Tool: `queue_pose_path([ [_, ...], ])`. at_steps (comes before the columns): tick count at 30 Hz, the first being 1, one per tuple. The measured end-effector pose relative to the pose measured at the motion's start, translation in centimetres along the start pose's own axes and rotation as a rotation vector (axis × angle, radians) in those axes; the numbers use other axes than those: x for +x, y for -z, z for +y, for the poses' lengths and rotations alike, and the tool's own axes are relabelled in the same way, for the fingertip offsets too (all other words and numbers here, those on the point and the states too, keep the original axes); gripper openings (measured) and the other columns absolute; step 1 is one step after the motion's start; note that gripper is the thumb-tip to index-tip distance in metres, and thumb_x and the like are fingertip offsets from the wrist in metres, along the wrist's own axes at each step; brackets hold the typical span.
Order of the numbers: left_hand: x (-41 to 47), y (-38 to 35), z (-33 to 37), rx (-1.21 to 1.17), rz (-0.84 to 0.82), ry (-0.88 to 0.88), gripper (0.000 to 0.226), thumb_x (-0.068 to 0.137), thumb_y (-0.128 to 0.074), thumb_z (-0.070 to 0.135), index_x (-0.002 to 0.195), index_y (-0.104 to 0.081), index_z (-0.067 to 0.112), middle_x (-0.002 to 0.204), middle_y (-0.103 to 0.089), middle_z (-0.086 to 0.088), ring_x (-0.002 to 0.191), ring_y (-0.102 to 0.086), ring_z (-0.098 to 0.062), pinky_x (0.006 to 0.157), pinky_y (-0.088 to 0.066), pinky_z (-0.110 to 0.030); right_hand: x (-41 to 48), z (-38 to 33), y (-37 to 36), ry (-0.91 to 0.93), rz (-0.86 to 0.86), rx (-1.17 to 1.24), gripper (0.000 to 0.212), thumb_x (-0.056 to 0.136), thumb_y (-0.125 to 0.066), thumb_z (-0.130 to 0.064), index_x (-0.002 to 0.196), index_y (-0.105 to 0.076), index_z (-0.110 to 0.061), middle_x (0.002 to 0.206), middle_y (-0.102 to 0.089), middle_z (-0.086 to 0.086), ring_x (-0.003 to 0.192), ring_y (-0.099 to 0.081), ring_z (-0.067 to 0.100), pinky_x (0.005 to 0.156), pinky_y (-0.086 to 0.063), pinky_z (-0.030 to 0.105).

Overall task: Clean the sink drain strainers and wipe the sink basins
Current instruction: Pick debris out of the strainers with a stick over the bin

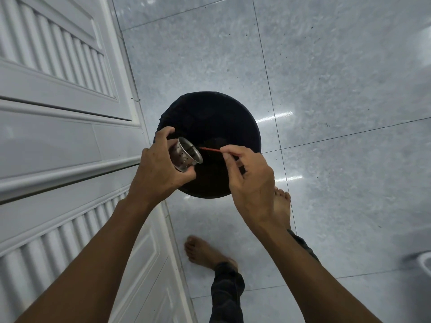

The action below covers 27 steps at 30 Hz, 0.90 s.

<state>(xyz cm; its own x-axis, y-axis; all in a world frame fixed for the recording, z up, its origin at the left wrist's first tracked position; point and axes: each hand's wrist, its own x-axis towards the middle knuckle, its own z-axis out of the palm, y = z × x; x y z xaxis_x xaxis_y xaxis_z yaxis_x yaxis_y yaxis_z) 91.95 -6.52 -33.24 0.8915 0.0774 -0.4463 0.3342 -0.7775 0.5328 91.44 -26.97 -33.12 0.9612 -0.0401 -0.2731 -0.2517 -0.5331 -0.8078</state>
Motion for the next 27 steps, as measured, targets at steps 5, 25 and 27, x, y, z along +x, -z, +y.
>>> queue_pose_path([
  [5, 0.0, -0.3, 0.0, -0.010, 0.002, -0.011, 0.102, 0.072, -0.092, 0.032, 0.153, -0.032, 0.017, 0.128, -0.069, -0.004, 0.112, -0.067, -0.023, 0.101, -0.057, -0.043, -0.8, -0.2, -1.0, 0.018, -0.130, -0.016, 0.021, 0.102, -0.061, -0.028, 0.120, -0.071, -0.022, 0.111, -0.072, -0.005, 0.098, -0.065, 0.008, 0.085, -0.058, 0.022],
  [25, -0.9, -1.6, -1.1, -0.057, 0.052, 0.058, 0.100, 0.073, -0.091, 0.039, 0.153, -0.035, 0.017, 0.133, -0.067, -0.007, 0.114, -0.066, -0.021, 0.097, -0.056, -0.034, 0.0, -0.5, -2.0, 0.036, -0.193, -0.020, 0.019, 0.101, -0.062, -0.027, 0.117, -0.071, -0.022, 0.109, -0.069, -0.012, 0.099, -0.059, 0.002, 0.087, -0.057, 0.022],
  [27, -1.1, -2.0, -1.1, -0.053, 0.052, 0.059, 0.099, 0.074, -0.093, 0.035, 0.153, -0.036, 0.017, 0.132, -0.067, -0.006, 0.115, -0.066, -0.022, 0.100, -0.057, -0.041, 0.0, -0.7, -2.3, 0.013, -0.156, -0.071, 0.021, 0.102, -0.061, -0.028, 0.119, -0.072, -0.022, 0.111, -0.072, -0.007, 0.097, -0.056, 0.001, 0.087, -0.055, 0.020],
])
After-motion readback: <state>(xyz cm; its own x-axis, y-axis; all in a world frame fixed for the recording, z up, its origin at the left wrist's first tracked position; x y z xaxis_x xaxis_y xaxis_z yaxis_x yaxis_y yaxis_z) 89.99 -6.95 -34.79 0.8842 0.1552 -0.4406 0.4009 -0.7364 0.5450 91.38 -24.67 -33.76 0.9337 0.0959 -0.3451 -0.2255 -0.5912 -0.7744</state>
